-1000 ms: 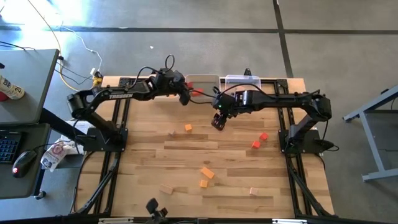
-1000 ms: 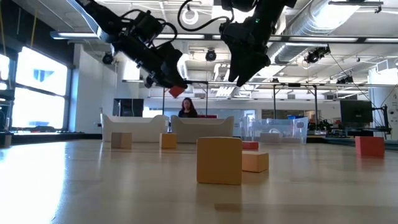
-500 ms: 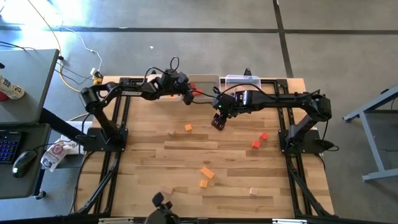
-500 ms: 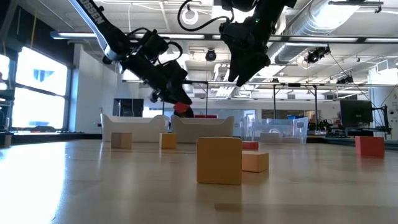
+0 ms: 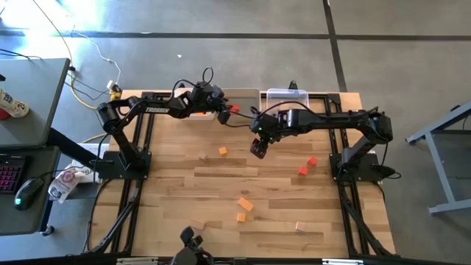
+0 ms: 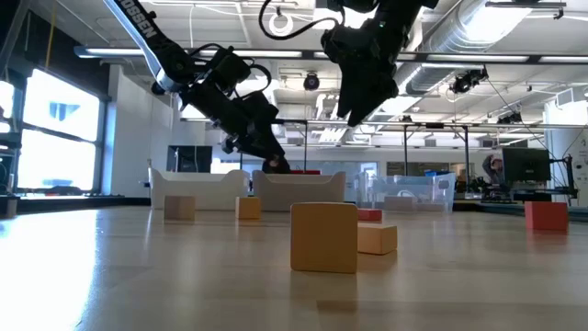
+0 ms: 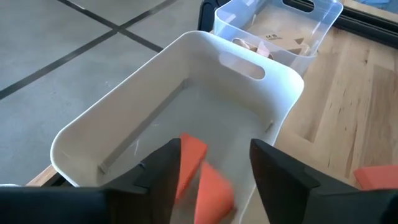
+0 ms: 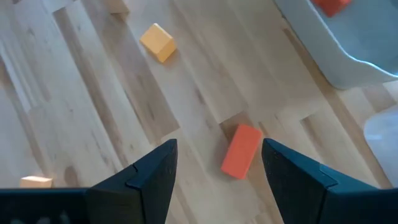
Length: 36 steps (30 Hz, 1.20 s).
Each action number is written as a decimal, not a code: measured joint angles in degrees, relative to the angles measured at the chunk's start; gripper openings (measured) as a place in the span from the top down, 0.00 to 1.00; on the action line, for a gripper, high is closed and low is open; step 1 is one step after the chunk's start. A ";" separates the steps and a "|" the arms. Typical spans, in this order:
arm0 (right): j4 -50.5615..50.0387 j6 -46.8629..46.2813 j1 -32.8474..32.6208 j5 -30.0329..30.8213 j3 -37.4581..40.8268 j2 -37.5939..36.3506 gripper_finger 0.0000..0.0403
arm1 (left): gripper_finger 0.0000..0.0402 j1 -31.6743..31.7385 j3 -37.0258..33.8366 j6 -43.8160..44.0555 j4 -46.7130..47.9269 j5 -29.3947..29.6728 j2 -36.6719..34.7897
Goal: Sort & place blocks by color
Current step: Put the orange block into the gray bin, then put the yellow block into the white bin
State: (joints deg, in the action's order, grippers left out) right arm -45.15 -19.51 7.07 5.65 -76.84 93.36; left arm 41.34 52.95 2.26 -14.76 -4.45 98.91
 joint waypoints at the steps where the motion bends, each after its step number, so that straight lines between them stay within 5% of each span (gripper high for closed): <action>1: 0.00 0.02 -0.32 -0.11 0.00 0.00 0.45 | 0.53 0.00 0.00 0.04 0.06 0.00 -0.04; 10: 0.00 -3.66 -4.14 -2.75 0.00 0.00 0.45 | 0.45 0.00 0.02 2.05 5.67 -0.46 -5.77; 22: 3.59 -7.05 -11.61 -2.69 0.00 0.00 0.45 | 0.44 -1.11 0.04 2.05 32.61 -0.33 -19.82; 36: 18.86 -8.63 -18.66 -2.60 0.00 0.00 0.45 | 0.44 -13.39 0.04 5.09 55.72 -0.17 -27.35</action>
State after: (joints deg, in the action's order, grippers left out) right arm -26.29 -28.13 -11.59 3.06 -76.84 93.36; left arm 27.95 52.99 7.35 40.96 -4.62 71.57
